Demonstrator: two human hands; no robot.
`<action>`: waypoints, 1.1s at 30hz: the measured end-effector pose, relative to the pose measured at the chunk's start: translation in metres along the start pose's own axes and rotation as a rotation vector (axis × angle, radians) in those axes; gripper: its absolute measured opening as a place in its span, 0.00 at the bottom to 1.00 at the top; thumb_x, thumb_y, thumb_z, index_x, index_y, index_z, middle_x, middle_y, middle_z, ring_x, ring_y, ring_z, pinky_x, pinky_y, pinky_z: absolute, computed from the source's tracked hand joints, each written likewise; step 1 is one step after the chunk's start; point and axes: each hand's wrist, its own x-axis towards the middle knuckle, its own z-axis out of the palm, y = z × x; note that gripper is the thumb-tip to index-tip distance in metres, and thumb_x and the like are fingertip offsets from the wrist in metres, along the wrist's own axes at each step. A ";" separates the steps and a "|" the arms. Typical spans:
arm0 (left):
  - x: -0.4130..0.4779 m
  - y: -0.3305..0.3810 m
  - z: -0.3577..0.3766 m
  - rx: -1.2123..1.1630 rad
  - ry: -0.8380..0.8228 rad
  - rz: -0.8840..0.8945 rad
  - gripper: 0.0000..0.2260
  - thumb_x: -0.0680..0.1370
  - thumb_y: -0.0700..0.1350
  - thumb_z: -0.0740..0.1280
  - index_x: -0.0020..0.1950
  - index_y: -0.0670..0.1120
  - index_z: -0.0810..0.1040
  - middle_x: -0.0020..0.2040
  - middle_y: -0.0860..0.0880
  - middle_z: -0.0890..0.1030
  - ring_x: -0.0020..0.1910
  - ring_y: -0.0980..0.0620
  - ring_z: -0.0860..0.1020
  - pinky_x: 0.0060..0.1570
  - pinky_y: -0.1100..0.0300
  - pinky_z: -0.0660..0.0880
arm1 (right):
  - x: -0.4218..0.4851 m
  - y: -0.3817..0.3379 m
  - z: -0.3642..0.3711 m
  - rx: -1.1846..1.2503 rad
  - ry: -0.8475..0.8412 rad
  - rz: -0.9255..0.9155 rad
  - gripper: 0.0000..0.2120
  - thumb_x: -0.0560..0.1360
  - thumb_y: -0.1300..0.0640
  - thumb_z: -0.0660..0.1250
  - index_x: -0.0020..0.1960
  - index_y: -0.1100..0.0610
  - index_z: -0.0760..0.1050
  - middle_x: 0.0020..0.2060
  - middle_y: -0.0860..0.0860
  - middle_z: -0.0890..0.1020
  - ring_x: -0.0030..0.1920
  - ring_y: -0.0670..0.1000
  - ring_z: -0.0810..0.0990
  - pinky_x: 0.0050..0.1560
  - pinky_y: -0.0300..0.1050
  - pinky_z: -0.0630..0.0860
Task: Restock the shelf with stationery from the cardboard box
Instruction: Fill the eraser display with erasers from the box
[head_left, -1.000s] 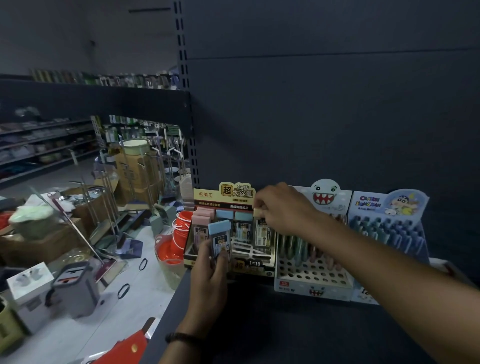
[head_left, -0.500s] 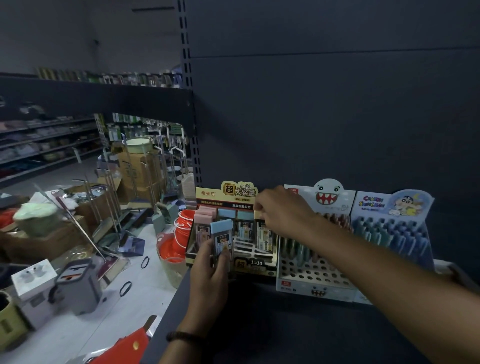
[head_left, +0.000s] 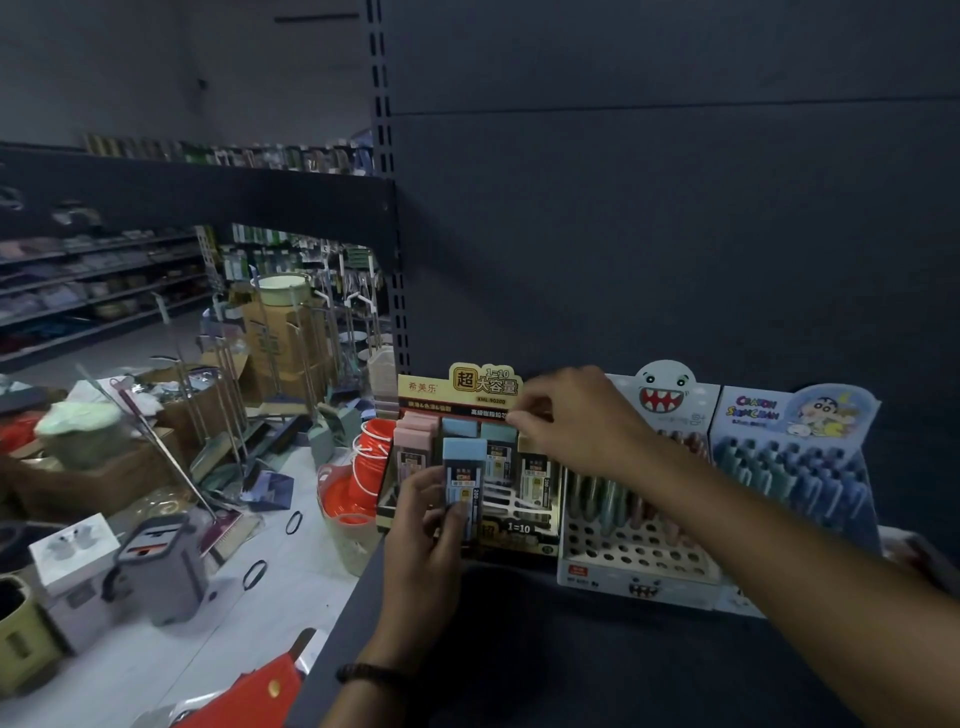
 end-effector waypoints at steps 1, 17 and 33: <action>0.000 0.000 0.000 0.013 -0.004 -0.002 0.13 0.85 0.40 0.65 0.68 0.54 0.74 0.59 0.59 0.84 0.58 0.56 0.84 0.51 0.56 0.84 | -0.003 -0.005 -0.004 0.122 -0.044 -0.013 0.08 0.80 0.44 0.71 0.55 0.46 0.86 0.46 0.40 0.86 0.48 0.39 0.83 0.52 0.42 0.81; 0.002 -0.021 0.000 0.600 0.202 0.140 0.20 0.73 0.38 0.78 0.53 0.58 0.74 0.51 0.59 0.76 0.47 0.55 0.78 0.43 0.52 0.81 | 0.028 -0.020 0.015 0.199 0.071 0.011 0.09 0.78 0.61 0.74 0.54 0.48 0.84 0.53 0.44 0.86 0.54 0.43 0.82 0.59 0.44 0.80; -0.001 -0.029 -0.006 0.623 0.061 0.092 0.17 0.72 0.40 0.78 0.52 0.59 0.79 0.53 0.59 0.78 0.49 0.59 0.79 0.47 0.65 0.77 | 0.049 -0.040 0.057 0.006 -0.014 0.093 0.11 0.77 0.67 0.73 0.53 0.53 0.84 0.53 0.52 0.82 0.50 0.52 0.82 0.53 0.55 0.84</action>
